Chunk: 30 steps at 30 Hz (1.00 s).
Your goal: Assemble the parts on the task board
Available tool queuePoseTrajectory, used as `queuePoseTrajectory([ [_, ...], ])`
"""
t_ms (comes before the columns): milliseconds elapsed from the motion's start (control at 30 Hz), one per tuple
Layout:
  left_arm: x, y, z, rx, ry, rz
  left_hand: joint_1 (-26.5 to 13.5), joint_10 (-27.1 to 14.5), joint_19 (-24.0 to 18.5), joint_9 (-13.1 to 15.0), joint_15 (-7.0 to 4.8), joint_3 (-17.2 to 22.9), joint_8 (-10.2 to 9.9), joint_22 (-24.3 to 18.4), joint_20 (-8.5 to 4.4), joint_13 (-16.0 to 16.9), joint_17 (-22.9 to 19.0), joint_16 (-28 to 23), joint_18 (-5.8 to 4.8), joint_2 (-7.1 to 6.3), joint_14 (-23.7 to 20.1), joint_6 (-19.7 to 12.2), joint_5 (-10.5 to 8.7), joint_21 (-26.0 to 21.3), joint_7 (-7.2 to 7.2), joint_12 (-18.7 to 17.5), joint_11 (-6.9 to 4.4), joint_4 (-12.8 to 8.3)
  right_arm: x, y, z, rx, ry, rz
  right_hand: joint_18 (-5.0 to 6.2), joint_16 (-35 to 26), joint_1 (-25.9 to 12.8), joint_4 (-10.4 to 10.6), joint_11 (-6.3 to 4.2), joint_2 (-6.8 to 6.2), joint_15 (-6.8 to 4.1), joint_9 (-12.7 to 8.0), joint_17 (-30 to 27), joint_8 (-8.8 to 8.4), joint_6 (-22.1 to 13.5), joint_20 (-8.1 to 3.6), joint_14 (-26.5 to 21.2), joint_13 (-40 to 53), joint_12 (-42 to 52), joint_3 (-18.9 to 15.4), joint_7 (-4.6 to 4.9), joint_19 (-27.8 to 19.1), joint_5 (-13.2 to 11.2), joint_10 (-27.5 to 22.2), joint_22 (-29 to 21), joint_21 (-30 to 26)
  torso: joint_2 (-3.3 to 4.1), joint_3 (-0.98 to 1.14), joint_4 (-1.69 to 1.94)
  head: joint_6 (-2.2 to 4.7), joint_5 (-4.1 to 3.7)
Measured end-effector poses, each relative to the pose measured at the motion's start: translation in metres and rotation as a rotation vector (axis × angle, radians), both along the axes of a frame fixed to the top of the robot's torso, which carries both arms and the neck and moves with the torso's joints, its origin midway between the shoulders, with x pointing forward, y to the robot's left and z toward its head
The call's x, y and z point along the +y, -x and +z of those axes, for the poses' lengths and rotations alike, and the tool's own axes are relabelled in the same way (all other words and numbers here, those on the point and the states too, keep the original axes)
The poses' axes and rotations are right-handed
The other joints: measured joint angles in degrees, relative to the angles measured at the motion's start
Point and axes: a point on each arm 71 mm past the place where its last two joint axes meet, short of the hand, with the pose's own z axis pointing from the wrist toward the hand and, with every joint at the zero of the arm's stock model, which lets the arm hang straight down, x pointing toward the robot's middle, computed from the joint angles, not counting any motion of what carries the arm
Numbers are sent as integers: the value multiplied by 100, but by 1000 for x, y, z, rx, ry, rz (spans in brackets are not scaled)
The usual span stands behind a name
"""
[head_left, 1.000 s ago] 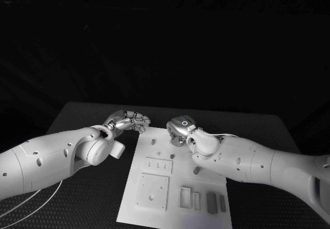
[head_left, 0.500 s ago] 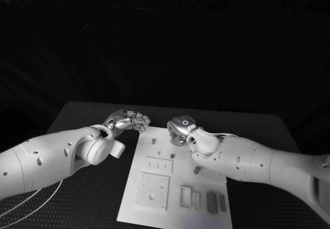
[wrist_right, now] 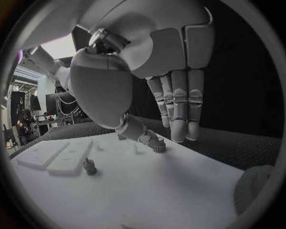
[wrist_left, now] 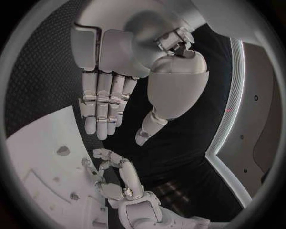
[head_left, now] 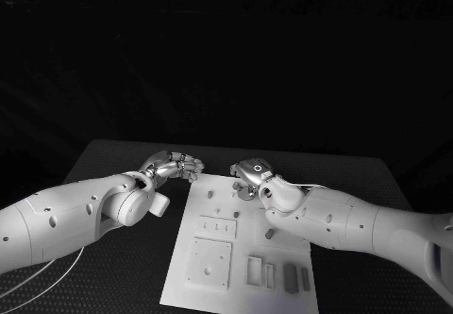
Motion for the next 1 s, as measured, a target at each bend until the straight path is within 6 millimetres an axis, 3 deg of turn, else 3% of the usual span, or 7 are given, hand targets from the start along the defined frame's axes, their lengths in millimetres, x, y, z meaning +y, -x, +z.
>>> queuePoseTrajectory([
  [200, 3, -1, 0, 5, 4, 10, -23, 0, 0, 0, 0, 0, 0, 0, 0, 5, 0, 0, -3, 23, 0, 0, 0, 0, 0, 0, 0, 0, -9, 4, 8, -8, -59, 7, 0, 38, -29, 52, 17, -30, 20, 5, 0, 0, 1, 0, 22, -45, 7, 51, 1, 0, 0, -17, 0, 45, 1, 1, -8, 37, -12],
  [333, 4, -1, 0, 4, 6, 12, -23, 0, 0, -1, 0, 0, 0, -1, 0, 5, -1, 0, -5, 23, 0, 0, 0, 0, 0, 0, 0, 0, -24, 0, 28, 22, -121, 5, 1, 79, -29, 107, -33, -29, 9, 9, -1, 34, 62, -33, 93, -54, 28, 106, 62, 36, 0, 73, 0, 85, 3, 0, -8, 63, -38],
  [433, 8, 0, 0, 2, 5, 17, -23, 0, 0, 5, 0, 0, 0, -1, 0, 5, -1, 0, -6, 23, 0, 0, 0, 0, 0, 0, 0, 0, -39, -3, 40, 64, -162, -9, 1, 232, -124, 250, -122, 66, -68, 28, 103, 100, 189, -92, 208, -29, 191, 40, 184, 161, 0, 333, -1, 216, 2, 4, -15, 91, -46],
  [600, 14, -3, 0, -2, 0, 32, -23, 0, 0, 11, 0, 0, 0, -1, 0, 17, 6, 0, -8, 23, 0, 0, 0, 0, 0, 0, 0, 0, -65, -6, 50, 145, -220, -53, 1, 472, -137, 325, -209, 78, -131, 28, 311, 155, 298, -103, 160, 48, 367, -137, 222, 190, 0, 559, -1, 403, -9, 21, -59, 137, -25],
  [767, 19, -6, 0, -6, -6, 46, -23, 0, 0, 11, 0, 0, 0, -1, 0, 17, 6, 0, -9, 23, 0, 0, 0, 0, 0, 0, 0, 0, -94, -11, 51, 225, -257, -112, -1, 665, -159, 323, -323, 100, -245, 14, 455, 182, 352, -146, 44, 337, 768, -346, 223, 146, 0, 777, 5, 567, -28, 58, -120, 174, 3],
  [900, 19, -6, 0, -8, -5, 46, -23, 0, 0, 11, 0, 0, 0, -1, 0, 23, 6, 0, -10, 23, 0, 0, 0, 0, 0, 0, 0, 0, -111, -13, 47, 279, -264, -148, -3, 1221, -231, 377, -443, 153, -351, -8, 634, 158, 294, -159, -273, 2044, 2773, -764, 167, -69, 50, -15, 6, 1002, -40, 84, -155, 187, 5],
  [1000, 18, -6, 0, -8, -4, 44, -23, 0, 0, 16, 0, 0, 0, -1, 0, 23, 6, 0, -10, 23, 0, 0, 0, 0, 0, 0, 0, 0, -120, -14, 45, 310, -259, -164, -2, 1755, -385, 341, -440, 130, -406, -23, 826, 117, 201, -208, -279, 3294, 4317, -960, 103, -37, 50, -237, 3, 1466, -44, 102, -179, 199, -4],
])
